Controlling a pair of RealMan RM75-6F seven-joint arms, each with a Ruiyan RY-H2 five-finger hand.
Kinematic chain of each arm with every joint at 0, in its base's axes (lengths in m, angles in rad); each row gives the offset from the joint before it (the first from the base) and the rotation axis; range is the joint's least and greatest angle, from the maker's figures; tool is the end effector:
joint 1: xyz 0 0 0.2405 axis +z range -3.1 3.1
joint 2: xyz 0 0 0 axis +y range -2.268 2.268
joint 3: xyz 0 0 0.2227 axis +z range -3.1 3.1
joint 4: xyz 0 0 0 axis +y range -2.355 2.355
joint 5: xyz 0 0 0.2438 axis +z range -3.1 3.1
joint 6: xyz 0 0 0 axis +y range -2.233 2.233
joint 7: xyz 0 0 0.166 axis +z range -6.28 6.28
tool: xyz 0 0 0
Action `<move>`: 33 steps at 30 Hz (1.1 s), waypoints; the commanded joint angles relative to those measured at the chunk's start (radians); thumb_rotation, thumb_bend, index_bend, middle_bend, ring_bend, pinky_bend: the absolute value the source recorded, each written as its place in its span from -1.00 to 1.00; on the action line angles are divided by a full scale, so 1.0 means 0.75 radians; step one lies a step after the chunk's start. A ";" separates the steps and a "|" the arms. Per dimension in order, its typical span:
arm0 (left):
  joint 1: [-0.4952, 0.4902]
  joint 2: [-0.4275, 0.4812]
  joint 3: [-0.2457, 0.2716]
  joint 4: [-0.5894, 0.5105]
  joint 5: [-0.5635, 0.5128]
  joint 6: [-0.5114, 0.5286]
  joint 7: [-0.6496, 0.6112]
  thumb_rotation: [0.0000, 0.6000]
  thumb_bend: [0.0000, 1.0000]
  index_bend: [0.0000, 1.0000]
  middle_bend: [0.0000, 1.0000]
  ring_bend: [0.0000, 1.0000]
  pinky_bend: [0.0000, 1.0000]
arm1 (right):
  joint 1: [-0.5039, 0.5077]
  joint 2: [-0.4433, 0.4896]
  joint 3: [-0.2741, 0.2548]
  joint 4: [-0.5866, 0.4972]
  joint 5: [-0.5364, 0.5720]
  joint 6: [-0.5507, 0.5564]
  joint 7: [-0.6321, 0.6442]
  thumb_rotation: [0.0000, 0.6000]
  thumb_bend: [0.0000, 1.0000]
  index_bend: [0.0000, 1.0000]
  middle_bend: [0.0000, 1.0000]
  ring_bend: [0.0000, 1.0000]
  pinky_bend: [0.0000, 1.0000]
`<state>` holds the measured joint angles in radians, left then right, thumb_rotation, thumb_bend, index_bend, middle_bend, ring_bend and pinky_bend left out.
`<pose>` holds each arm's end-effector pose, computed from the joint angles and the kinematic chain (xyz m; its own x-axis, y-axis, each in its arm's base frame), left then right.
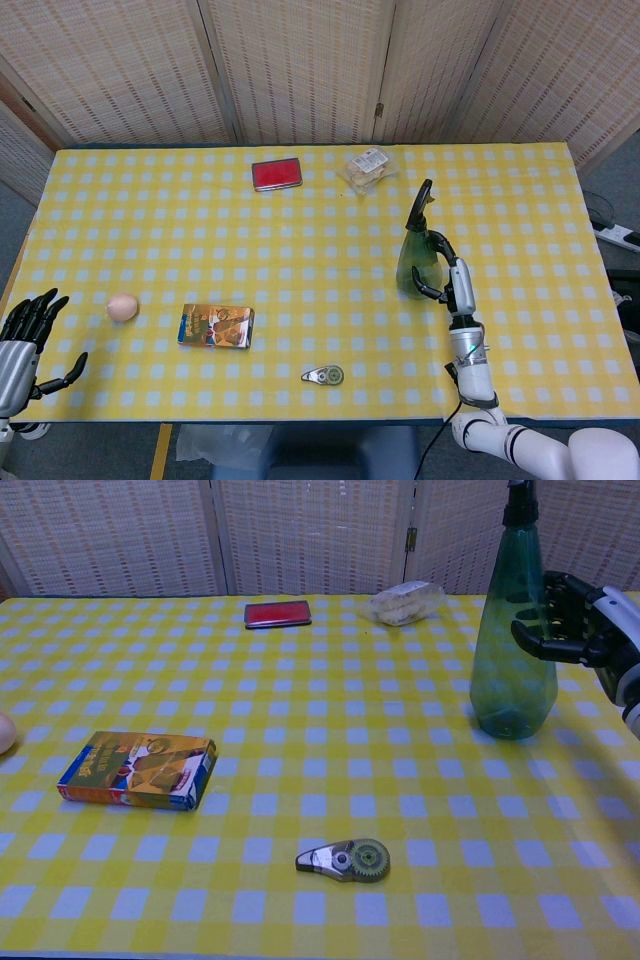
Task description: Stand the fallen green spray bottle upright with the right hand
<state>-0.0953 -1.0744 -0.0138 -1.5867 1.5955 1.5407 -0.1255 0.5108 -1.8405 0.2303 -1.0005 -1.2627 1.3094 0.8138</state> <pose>-0.2886 0.1976 0.1261 0.3485 -0.0139 0.9372 0.9309 -0.1118 -0.3478 -0.2145 -0.3470 -0.0392 -0.5737 -0.0127 0.8189 -0.8146 -0.0946 -0.5722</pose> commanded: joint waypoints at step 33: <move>-0.005 -0.009 0.001 -0.008 0.005 -0.013 0.050 -0.17 -0.18 -1.00 -0.93 -0.96 -0.97 | -0.295 0.241 -0.146 -0.063 -0.364 0.408 -0.048 1.00 -0.07 -1.00 -0.87 -0.88 -1.00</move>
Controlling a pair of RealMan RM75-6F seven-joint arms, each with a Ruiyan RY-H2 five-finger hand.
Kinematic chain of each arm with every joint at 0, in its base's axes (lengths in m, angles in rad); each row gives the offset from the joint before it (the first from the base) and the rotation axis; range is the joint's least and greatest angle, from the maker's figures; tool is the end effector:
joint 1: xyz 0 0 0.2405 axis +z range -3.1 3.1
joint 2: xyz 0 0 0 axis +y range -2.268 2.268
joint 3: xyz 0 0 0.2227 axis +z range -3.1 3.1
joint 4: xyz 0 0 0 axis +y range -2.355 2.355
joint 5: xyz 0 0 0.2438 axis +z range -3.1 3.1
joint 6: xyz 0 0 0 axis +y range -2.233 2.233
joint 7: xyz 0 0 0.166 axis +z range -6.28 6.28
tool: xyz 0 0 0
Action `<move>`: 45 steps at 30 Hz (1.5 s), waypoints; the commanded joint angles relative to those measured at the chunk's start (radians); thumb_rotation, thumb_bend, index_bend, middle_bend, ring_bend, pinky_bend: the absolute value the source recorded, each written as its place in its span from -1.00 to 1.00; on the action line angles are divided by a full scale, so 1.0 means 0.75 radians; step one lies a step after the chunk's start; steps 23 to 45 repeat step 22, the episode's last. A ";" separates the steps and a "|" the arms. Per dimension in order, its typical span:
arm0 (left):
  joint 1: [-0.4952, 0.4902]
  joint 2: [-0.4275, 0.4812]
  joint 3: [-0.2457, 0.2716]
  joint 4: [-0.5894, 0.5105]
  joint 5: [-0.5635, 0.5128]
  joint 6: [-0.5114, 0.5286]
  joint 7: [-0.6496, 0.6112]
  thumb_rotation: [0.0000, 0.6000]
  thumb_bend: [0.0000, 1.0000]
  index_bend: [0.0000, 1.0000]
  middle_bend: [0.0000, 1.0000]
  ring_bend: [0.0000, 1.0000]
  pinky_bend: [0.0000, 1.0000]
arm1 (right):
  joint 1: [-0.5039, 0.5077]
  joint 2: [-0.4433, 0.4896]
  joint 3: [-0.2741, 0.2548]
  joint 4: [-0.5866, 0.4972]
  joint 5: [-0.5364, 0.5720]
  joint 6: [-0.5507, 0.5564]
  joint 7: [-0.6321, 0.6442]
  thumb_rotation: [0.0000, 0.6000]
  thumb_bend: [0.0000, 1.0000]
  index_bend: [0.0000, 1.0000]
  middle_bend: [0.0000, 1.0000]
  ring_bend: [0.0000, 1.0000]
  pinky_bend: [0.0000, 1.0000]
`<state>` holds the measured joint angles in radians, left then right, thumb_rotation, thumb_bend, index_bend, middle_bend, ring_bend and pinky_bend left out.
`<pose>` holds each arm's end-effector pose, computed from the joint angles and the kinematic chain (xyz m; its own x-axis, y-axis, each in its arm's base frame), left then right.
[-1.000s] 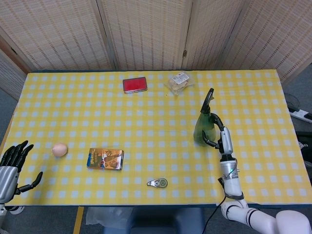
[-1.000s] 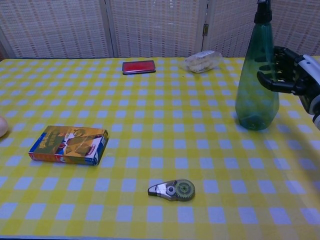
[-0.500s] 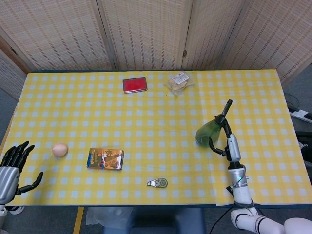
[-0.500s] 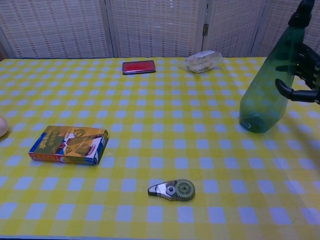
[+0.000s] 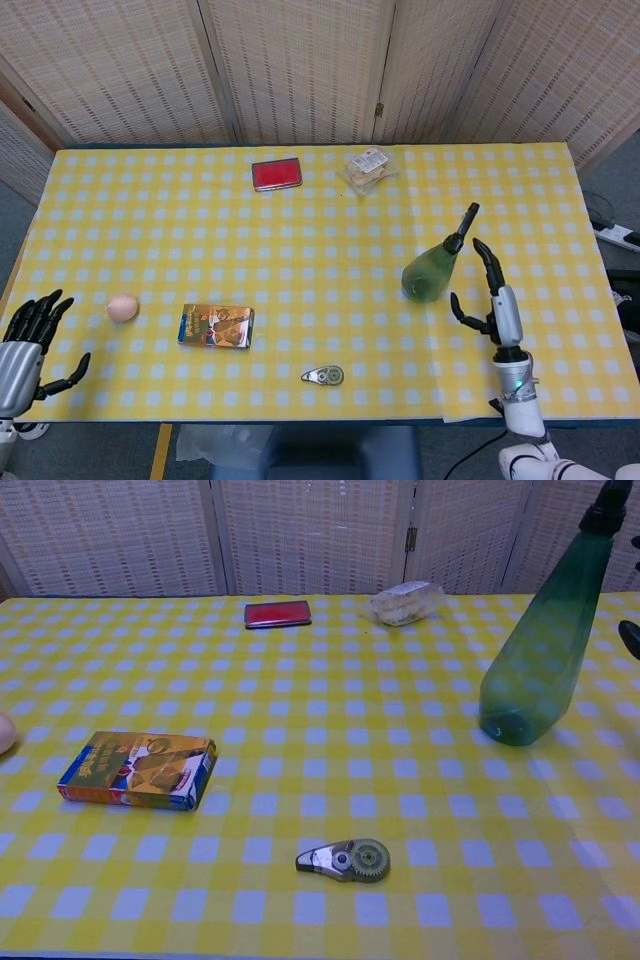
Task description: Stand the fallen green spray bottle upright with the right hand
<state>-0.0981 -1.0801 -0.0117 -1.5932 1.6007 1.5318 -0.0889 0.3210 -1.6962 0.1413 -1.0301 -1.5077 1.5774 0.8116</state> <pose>-0.2861 0.1977 0.1216 0.3724 -0.0067 0.9280 0.9212 -0.1184 -0.3705 -0.2539 -0.2874 0.0199 -0.4213 0.0552 0.9052 -0.8743 -0.2902 -0.3892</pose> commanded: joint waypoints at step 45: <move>-0.024 -0.057 -0.002 0.003 0.004 -0.035 0.141 -0.17 -0.18 -1.00 -0.92 -0.96 -1.00 | -0.368 0.759 -0.195 -0.912 0.178 -0.039 -1.322 1.00 -0.08 -1.00 -1.00 -1.00 -1.00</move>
